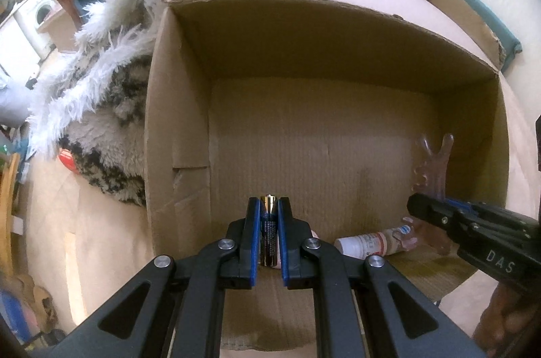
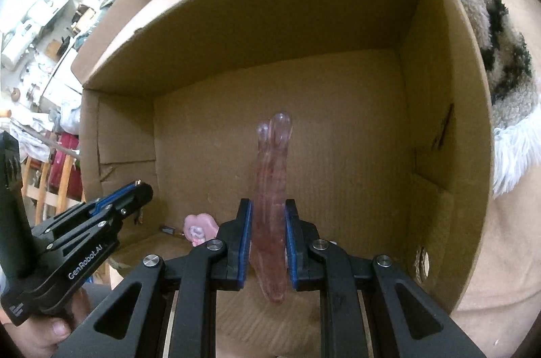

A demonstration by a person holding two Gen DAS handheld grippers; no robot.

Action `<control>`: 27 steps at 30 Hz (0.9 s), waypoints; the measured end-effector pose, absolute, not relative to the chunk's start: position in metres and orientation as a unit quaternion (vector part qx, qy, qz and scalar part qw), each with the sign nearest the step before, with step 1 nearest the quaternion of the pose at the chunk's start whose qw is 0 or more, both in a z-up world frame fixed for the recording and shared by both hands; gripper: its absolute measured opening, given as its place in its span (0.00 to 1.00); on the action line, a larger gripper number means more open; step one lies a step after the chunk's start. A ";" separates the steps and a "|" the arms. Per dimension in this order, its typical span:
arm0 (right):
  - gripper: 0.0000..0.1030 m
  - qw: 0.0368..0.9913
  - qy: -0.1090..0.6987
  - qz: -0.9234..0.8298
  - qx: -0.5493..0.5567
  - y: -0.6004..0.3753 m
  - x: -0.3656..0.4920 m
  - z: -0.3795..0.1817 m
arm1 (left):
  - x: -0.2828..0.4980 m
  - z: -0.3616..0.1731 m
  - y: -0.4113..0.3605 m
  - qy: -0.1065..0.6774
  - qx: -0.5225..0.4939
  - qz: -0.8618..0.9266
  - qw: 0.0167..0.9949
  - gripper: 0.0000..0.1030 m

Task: Organize rigid objects
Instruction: 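Carry the battery and pink jelly toy into the box and open both grippers, then withdraw both grippers from the box over the remaining items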

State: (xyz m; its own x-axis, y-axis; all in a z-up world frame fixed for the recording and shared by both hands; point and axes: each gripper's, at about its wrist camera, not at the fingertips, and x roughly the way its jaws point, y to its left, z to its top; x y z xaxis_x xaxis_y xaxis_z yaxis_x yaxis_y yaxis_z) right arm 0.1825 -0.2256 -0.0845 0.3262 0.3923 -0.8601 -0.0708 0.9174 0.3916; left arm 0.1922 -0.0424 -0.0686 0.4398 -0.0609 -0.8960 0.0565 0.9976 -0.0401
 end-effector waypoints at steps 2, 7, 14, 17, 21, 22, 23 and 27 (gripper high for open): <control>0.18 0.801 0.565 0.141 0.141 -0.223 0.184 -0.085 | 0.192 -0.068 -0.044 0.527 0.003 -0.030 0.849 0.09; 0.18 0.807 0.559 0.130 0.142 -0.216 0.187 -0.083 | 0.191 -0.068 -0.048 0.529 0.006 -0.023 0.848 0.09; 0.18 0.808 0.559 0.133 0.134 -0.209 0.185 -0.084 | 0.188 -0.059 -0.049 0.525 0.002 -0.024 0.851 0.43; 0.18 0.818 0.550 0.120 0.118 -0.211 0.183 -0.083 | 0.187 -0.053 -0.050 0.516 0.002 -0.021 0.856 0.53; 0.18 0.833 0.528 0.120 0.114 -0.212 0.179 -0.073 | 0.189 -0.052 -0.043 0.520 -0.023 -0.018 0.853 0.53; 0.18 0.836 0.523 0.121 0.113 -0.211 0.178 -0.070 | 0.190 -0.052 -0.042 0.524 -0.029 -0.018 0.851 0.53; 0.18 0.838 0.520 0.122 0.111 -0.211 0.177 -0.068 | 0.195 -0.056 -0.031 0.525 -0.030 -0.017 0.850 0.53; 0.39 0.847 0.506 0.122 0.108 -0.212 0.176 -0.059 | 0.194 -0.058 -0.030 0.524 -0.013 -0.012 0.851 0.53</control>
State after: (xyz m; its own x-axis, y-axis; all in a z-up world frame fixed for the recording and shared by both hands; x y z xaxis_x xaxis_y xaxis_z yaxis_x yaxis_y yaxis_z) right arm 0.1762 -0.2116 -0.0590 0.4574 0.3167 -0.8310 -0.0972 0.9467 0.3072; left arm 0.1938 -0.0297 -0.0582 0.4498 -0.0340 -0.8925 0.0073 0.9994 -0.0344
